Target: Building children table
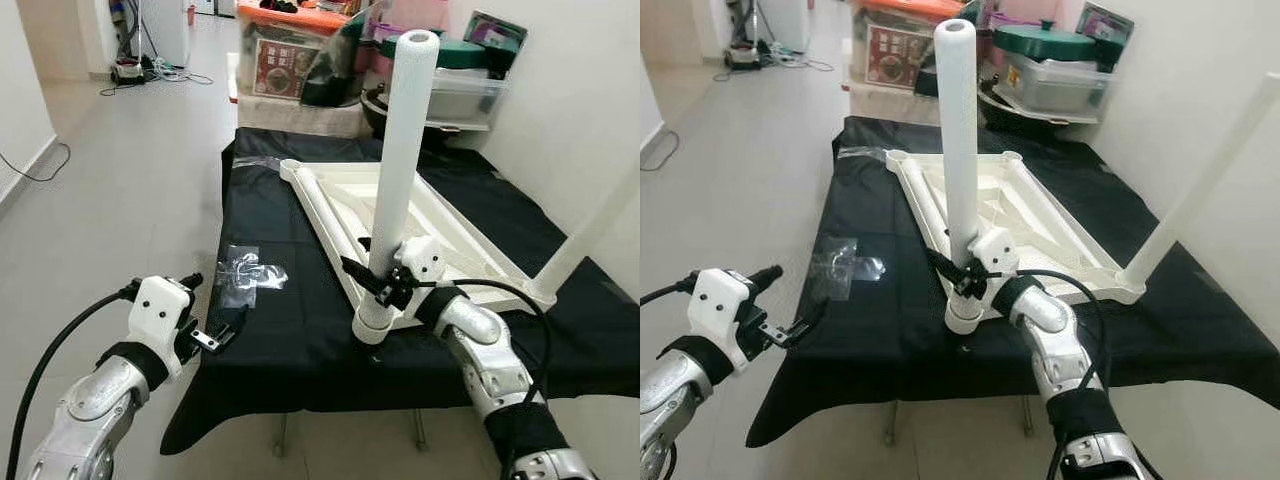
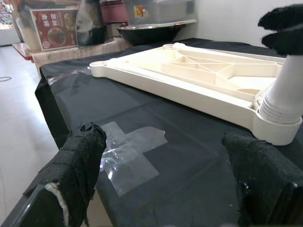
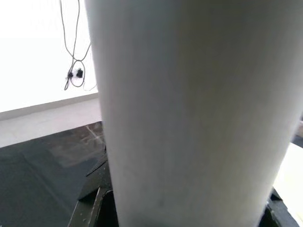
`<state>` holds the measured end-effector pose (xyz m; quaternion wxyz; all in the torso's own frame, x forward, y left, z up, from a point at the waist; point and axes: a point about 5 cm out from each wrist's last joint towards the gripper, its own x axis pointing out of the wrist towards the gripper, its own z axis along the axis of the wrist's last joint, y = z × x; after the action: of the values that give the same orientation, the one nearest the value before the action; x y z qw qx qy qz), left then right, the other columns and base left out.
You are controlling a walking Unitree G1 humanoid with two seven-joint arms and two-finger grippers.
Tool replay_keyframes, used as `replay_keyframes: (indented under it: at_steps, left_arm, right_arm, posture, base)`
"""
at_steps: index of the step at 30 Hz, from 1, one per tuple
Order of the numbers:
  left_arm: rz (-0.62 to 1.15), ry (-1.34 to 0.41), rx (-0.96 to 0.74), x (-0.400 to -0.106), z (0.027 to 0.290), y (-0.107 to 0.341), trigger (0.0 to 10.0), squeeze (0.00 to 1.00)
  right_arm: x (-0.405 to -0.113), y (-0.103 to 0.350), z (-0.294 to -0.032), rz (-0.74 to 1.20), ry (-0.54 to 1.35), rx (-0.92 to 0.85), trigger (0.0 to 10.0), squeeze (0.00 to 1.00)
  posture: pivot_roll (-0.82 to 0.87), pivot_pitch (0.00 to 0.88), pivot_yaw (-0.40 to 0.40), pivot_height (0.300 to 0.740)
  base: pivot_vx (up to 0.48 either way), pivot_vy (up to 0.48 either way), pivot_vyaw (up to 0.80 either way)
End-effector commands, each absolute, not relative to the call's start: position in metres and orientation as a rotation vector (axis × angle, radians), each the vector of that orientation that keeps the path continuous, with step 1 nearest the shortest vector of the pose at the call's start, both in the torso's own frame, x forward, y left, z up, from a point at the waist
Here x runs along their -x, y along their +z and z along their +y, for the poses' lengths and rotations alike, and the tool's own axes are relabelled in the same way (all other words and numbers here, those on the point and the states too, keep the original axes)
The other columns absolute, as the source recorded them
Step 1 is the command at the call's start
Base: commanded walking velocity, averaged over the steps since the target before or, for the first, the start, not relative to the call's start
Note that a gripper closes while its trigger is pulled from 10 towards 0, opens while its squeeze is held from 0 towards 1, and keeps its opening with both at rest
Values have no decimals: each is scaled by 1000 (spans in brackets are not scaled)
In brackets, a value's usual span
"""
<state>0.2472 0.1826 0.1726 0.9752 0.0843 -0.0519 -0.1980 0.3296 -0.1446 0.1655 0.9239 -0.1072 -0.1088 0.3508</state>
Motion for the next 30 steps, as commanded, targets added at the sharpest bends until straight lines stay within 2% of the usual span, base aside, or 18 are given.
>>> replay_keyframes:
  at_steps: [1,15,30]
  left_arm:
    - [-100,-401,-169,-249,180,170,10000,0]
    - [-88,-393,-163,-250,181,167,10000,0]
    - [-72,-386,-168,-249,182,164,10000,0]
  right_arm:
    - [-327,158,-143,-215,738,214,0,0]
    - [-329,145,-154,-131,714,104,0,0]
    - [-333,140,-152,-76,737,23,0,0]
  posture:
    - [93,0,-157,740]
    - [92,0,-156,740]
    - [99,0,-162,740]
  base:
    - [0,0,0]
    - [0,0,0]
    - [0,0,0]
